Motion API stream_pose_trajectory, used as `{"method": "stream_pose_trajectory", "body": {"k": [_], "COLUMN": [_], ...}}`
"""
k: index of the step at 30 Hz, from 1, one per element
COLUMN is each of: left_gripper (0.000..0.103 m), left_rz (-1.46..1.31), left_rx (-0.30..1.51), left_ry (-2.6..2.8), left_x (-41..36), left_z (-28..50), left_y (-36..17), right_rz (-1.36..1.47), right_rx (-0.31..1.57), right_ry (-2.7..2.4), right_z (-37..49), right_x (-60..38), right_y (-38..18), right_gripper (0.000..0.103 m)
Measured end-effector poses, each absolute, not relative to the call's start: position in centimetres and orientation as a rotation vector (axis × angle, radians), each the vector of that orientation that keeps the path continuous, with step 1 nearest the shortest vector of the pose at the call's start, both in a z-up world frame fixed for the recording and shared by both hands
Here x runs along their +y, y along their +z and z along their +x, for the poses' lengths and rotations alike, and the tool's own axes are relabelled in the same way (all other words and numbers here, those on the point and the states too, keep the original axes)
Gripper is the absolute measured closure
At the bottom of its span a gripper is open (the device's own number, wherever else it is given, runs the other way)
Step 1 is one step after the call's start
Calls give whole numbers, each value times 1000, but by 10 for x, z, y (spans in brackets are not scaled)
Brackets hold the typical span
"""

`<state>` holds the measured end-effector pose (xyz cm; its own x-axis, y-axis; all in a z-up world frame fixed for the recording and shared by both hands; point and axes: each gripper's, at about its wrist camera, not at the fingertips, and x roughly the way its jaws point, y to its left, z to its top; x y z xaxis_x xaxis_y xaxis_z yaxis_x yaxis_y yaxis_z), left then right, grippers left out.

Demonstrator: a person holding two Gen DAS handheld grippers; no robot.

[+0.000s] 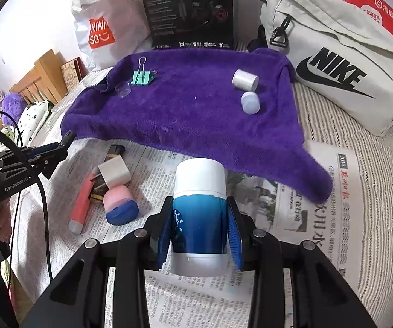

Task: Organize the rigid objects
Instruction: 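Carry the lighter and deodorant stick over the purple towel with both grippers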

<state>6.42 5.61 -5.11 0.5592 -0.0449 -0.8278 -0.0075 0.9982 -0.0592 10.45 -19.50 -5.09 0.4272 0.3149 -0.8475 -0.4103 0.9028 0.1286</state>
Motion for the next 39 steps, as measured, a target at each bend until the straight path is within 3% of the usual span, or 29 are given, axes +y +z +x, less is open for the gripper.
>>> {"method": "stream_pose_trajectory", "body": {"k": [23, 39], "left_gripper": [82, 82], "left_rz": [-34, -59], "left_rx": [947, 973], "left_ry": [-49, -99], "left_x": [57, 60], "left_z": [113, 167], "left_y": [-14, -27], "right_rz": [-68, -98], "right_rx": [1000, 1065], "right_ry": [449, 427], "right_z": [158, 223], "right_x": [-204, -182], "right_y": [-19, -47], "right_gripper": [67, 67]}}
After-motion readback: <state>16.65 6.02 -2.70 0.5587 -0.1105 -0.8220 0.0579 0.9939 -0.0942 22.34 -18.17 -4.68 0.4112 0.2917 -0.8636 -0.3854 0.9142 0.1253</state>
